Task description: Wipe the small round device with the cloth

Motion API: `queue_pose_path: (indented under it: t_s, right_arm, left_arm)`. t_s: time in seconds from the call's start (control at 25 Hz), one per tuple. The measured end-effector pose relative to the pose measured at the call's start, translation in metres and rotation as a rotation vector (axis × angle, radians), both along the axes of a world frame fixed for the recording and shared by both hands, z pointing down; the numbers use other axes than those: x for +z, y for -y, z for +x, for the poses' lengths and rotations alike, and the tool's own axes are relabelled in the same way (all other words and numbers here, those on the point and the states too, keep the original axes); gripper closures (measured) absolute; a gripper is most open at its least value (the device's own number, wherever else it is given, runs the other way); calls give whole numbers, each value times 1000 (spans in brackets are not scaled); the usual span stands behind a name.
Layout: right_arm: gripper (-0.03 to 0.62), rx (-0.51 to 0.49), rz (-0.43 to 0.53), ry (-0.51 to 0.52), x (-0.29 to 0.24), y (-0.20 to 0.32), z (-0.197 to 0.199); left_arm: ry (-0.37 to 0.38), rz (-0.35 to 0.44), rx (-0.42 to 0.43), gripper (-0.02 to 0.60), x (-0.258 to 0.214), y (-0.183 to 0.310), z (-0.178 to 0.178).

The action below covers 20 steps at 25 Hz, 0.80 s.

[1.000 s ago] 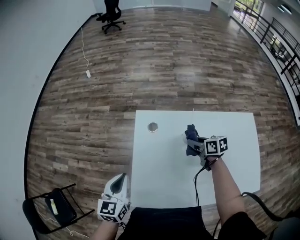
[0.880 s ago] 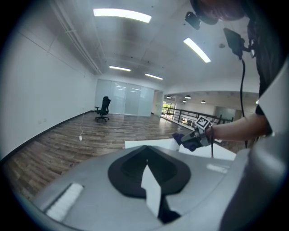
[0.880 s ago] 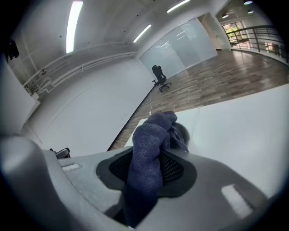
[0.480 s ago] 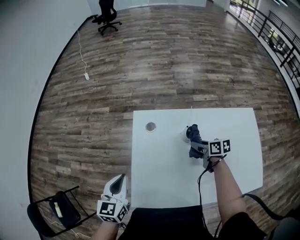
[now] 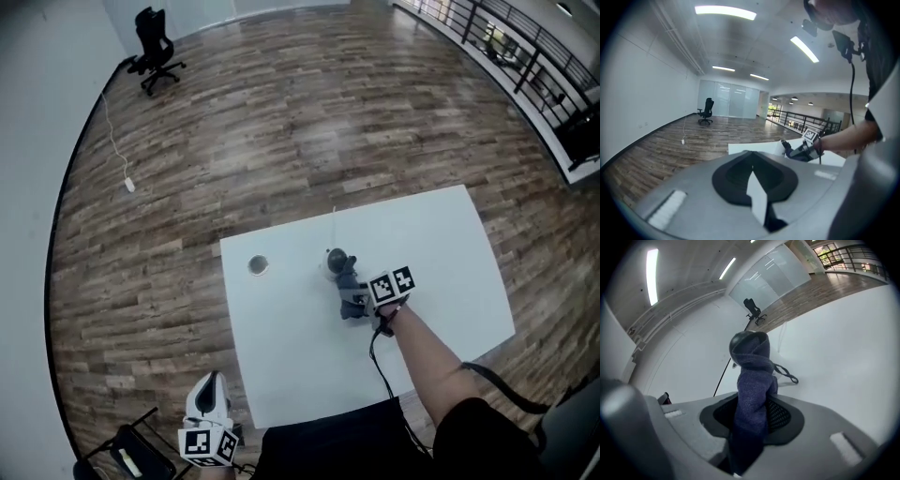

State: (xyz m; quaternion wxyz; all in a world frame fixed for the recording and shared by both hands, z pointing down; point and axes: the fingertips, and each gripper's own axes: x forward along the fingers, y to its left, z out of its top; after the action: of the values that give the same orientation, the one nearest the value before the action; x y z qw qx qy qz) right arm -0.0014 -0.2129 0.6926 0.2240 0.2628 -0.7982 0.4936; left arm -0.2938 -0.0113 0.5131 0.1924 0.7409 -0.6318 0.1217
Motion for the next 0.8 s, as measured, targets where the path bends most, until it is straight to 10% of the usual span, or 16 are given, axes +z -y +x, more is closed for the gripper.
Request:
queue_pose_path:
  t_s: [0.4,0.6,0.8]
  right_arm:
    - [461,-189,-79,2,-16,-53,-26]
    - [461,-188,243,67,-100,-9,-30]
    - [462,-126,515,-274,-118,50,11]
  left_arm:
    - [-48,49,-83,575,-9,4,-38]
    - [-70,73,-126,575,-9,8,-58]
    - [-71,78,-126,575,-9,-2,-60]
